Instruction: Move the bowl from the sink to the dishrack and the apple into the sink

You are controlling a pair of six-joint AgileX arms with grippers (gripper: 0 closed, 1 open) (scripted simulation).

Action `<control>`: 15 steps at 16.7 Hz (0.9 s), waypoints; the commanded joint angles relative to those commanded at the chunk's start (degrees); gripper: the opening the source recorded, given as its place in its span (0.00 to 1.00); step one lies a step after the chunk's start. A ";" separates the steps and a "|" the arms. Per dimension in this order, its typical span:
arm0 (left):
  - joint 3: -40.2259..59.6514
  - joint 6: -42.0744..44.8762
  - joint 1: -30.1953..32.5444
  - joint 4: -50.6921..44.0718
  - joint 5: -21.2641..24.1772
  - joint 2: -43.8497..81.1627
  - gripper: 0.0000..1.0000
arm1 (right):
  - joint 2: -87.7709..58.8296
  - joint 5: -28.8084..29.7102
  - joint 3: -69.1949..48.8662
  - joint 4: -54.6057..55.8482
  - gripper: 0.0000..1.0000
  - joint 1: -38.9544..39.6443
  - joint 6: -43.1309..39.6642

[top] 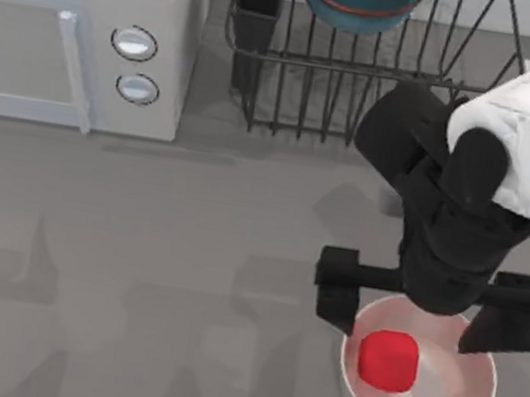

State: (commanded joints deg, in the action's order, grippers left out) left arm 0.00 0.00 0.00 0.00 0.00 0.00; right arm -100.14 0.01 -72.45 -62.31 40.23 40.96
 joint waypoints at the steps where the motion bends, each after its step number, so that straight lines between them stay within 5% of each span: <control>1: 0.00 0.00 0.00 0.00 0.00 0.00 1.00 | 0.00 0.00 0.00 0.00 1.00 0.00 0.00; 6: 0.00 0.00 0.00 0.00 0.00 0.00 1.00 | -0.84 0.01 1.60 2.40 1.00 -0.35 0.04; 15: 0.00 0.00 0.00 0.00 0.00 0.00 1.00 | -10.14 0.02 13.25 23.59 1.00 0.14 0.29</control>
State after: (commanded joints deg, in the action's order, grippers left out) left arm 0.00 0.00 0.00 0.00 0.00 0.00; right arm -110.27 0.03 -59.20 -38.72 40.37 41.26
